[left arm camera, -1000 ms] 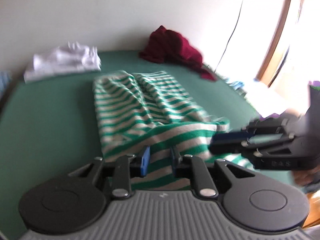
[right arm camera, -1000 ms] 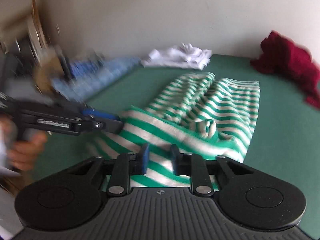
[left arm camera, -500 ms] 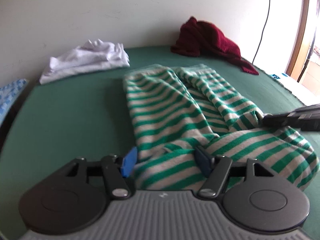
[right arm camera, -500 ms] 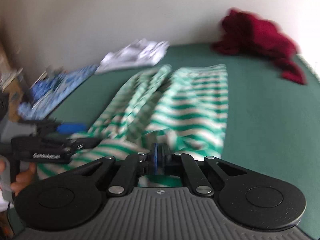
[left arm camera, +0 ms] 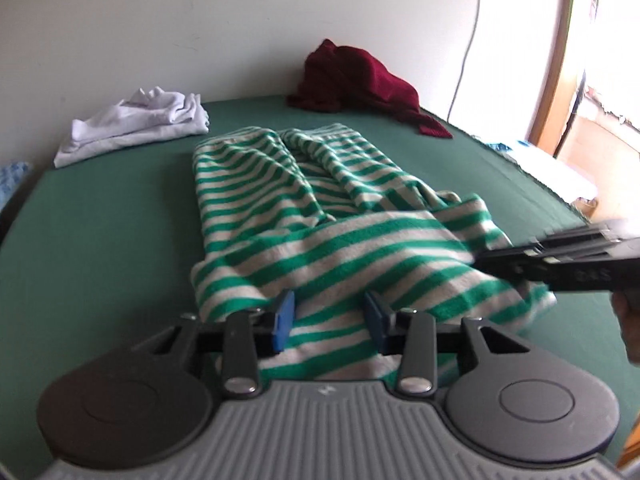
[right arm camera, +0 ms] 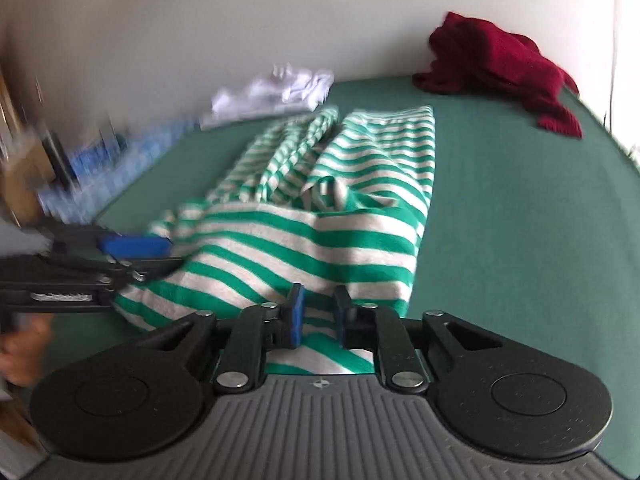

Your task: Fold clothes

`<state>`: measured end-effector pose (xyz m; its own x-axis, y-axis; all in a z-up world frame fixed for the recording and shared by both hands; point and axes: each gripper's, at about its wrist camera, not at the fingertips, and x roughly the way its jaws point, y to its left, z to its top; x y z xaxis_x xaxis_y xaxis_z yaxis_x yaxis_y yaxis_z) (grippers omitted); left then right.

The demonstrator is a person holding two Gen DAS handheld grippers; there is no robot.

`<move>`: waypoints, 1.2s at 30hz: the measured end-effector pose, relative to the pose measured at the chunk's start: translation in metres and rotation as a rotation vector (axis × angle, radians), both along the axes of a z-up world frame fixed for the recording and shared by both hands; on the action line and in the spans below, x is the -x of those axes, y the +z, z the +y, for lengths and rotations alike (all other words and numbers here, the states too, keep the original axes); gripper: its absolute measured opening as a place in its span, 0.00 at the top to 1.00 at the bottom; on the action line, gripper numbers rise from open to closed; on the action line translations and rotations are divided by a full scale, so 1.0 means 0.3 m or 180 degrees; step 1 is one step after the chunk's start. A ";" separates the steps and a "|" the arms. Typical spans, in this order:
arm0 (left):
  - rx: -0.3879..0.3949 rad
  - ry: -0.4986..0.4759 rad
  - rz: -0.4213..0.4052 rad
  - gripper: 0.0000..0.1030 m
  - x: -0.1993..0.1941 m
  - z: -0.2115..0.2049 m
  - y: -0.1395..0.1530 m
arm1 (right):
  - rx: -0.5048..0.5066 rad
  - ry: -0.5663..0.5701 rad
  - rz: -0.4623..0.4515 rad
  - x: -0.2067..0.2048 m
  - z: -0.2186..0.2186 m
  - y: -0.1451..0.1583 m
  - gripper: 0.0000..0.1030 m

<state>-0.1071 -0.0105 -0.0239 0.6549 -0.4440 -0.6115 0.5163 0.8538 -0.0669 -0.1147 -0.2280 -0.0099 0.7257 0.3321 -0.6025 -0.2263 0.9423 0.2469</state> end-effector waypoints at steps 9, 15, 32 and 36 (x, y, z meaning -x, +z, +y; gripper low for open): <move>-0.0012 0.0019 0.0136 0.55 -0.016 0.079 0.018 | -0.0020 -0.0188 -0.0140 -0.061 -0.002 0.064 0.81; -0.0102 -0.0036 0.0064 0.53 -0.044 0.041 0.012 | -0.0057 -0.0266 -0.0028 -0.141 -0.029 0.005 0.84; -0.0192 0.0054 0.0410 0.39 0.259 0.172 -0.023 | 0.0379 0.0381 -0.0015 0.153 0.001 -0.004 0.39; -0.0286 -0.0073 0.0230 0.48 0.253 0.133 -0.035 | 0.0595 0.0490 -0.0178 0.153 0.034 -0.060 0.39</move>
